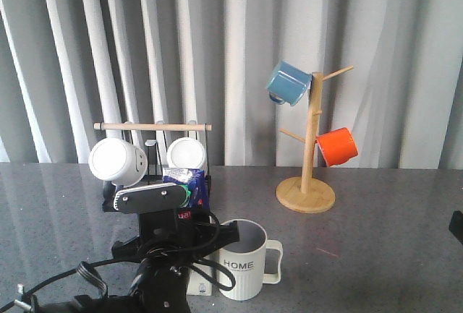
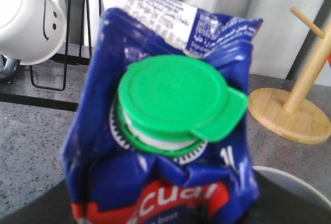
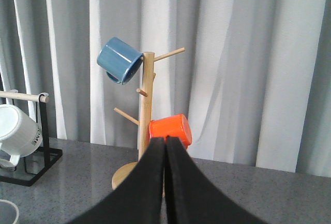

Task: Place milk next to cup
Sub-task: 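Lower the milk carton onto the table beside the white mug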

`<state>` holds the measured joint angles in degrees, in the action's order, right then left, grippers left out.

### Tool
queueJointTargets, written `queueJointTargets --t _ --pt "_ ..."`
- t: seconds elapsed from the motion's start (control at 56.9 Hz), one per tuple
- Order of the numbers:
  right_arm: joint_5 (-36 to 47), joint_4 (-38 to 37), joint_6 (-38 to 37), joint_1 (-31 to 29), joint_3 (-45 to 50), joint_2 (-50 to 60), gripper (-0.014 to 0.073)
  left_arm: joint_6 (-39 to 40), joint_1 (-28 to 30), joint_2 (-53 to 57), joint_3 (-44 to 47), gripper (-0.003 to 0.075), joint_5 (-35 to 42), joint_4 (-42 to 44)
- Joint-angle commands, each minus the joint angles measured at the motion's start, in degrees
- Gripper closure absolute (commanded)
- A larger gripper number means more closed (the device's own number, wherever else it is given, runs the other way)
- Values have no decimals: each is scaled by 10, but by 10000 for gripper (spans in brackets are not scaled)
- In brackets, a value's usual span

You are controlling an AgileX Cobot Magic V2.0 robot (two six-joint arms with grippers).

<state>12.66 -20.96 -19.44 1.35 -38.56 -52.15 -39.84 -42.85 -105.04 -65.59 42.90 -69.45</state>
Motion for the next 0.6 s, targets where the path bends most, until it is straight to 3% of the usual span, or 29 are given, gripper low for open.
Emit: queueJointTargets --t 0.0,0.369,0.474,0.58 --pt "40 -2 1 -3 -19 6 602 6 -2 23 -15 720 5 16" --pt "40 -2 1 -3 -19 6 602 7 -2 24 -15 704 13 8" --pt "40 -2 1 -3 -19 6 602 5 -2 25 -15 641 15 10" --pt "40 -2 1 -3 -19 6 602 5 -2 26 -15 492 15 10"
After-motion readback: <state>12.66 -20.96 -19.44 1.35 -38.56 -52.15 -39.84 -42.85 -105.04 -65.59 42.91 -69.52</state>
